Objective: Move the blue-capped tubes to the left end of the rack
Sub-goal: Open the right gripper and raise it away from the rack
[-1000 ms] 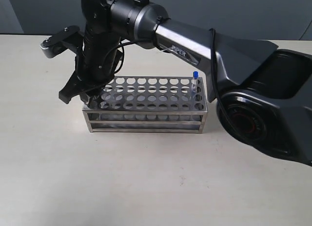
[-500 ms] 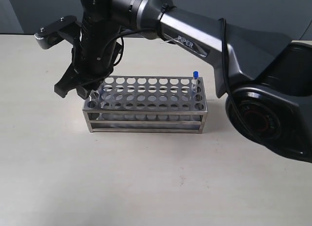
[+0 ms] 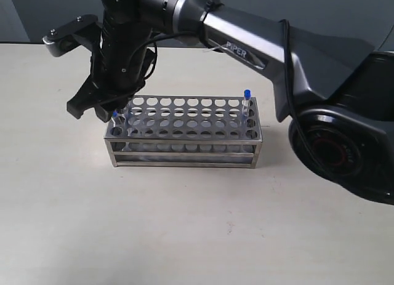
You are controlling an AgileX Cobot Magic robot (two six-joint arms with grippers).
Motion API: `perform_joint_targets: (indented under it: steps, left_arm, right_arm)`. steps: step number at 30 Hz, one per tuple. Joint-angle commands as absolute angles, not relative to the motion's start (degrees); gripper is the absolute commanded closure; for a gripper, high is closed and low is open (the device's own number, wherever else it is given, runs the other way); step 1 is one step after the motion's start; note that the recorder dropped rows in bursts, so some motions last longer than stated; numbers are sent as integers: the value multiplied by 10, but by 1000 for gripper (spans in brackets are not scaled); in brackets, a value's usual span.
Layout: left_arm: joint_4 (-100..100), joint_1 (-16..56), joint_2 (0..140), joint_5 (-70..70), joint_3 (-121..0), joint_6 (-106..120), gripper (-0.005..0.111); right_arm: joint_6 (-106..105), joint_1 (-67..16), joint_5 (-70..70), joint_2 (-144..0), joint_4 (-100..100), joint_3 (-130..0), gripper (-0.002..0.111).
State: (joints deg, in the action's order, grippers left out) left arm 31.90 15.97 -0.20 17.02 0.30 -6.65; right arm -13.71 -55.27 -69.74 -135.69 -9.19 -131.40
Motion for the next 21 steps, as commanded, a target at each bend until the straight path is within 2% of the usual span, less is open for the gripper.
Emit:
perform_joint_targets:
  steps: [1,7,12,15,21]
  left_arm:
    - [318,162,0,168,0,-69,106]
    - [318,162,0,168,0,-69,106]
    - [319,162,0,165,0,-69,106]
    - [319,162,0,165,0,-69,106]
    - [319,162,0,165,0,-69,106]
  right_arm:
    - [-134,-554,-700,-1326,-84,-1312,64]
    - [-126,-554,-700,-1306,-63,-1312,64]
    - [-84,-551,-700,-1282,43,-1312,65]
    - [-41,-518,-700,-1262,71,-1304,65]
    - [-8,-424,-700,-1168,55,-1100,65]
